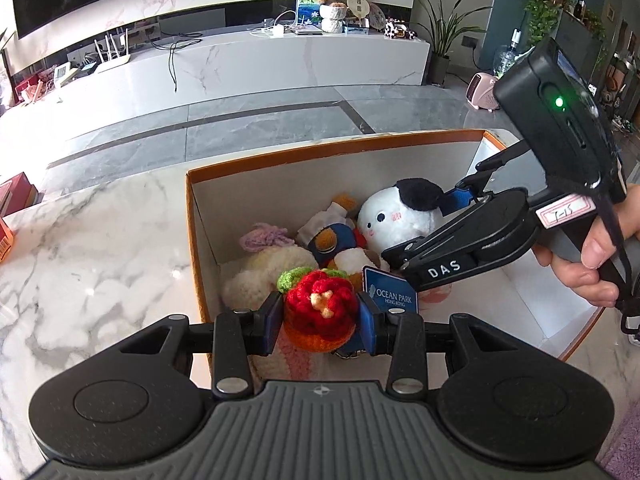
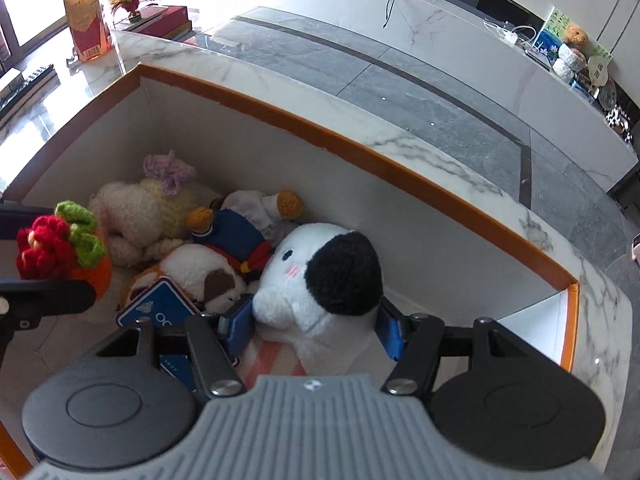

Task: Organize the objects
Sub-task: 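Carry both toys over the box and lower them inside, then open both tools to release the toys into the box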

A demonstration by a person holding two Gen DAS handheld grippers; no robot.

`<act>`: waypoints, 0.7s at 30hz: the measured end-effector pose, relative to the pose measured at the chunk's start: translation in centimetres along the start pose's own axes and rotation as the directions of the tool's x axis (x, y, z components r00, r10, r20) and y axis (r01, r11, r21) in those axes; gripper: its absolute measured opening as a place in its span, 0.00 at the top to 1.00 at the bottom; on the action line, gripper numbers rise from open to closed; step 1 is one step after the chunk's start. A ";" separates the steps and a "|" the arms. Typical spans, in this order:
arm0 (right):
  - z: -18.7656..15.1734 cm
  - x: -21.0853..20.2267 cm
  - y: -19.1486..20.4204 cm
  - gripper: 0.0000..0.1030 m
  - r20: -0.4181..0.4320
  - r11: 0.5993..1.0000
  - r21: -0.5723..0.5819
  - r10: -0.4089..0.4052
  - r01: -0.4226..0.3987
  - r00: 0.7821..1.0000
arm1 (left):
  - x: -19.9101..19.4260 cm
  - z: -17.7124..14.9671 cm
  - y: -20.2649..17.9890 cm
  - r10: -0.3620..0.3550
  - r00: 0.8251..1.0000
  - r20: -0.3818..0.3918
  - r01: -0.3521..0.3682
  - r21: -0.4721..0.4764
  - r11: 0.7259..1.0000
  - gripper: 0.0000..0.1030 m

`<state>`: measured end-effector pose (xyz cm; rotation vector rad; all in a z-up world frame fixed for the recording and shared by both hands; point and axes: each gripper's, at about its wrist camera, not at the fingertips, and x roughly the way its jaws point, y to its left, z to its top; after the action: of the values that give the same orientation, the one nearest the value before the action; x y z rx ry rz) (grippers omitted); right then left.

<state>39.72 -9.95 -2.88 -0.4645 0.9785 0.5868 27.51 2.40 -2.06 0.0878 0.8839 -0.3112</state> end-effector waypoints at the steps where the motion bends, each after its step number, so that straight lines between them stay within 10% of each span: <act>1: 0.0 -0.2 -0.4 0.37 0.003 0.999 0.029 0.019 -0.019 1.000 | 0.0 0.0 0.0 0.000 1.000 0.001 0.000 0.000 1.000 0.56; 9: 0.1 0.7 -3.2 0.36 -0.016 0.968 0.207 0.151 -0.144 0.988 | 0.2 0.1 -0.1 0.001 1.000 -0.002 -0.001 -0.008 1.000 0.56; 21: 0.2 -2.1 -3.2 0.27 0.008 0.974 0.221 0.044 -0.044 0.999 | -0.1 0.2 0.1 0.010 1.000 0.015 -0.009 -0.013 1.000 0.56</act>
<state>40.99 -12.76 -0.68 -0.2436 1.0398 0.5105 27.62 2.53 -1.82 0.0779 0.8704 -0.2970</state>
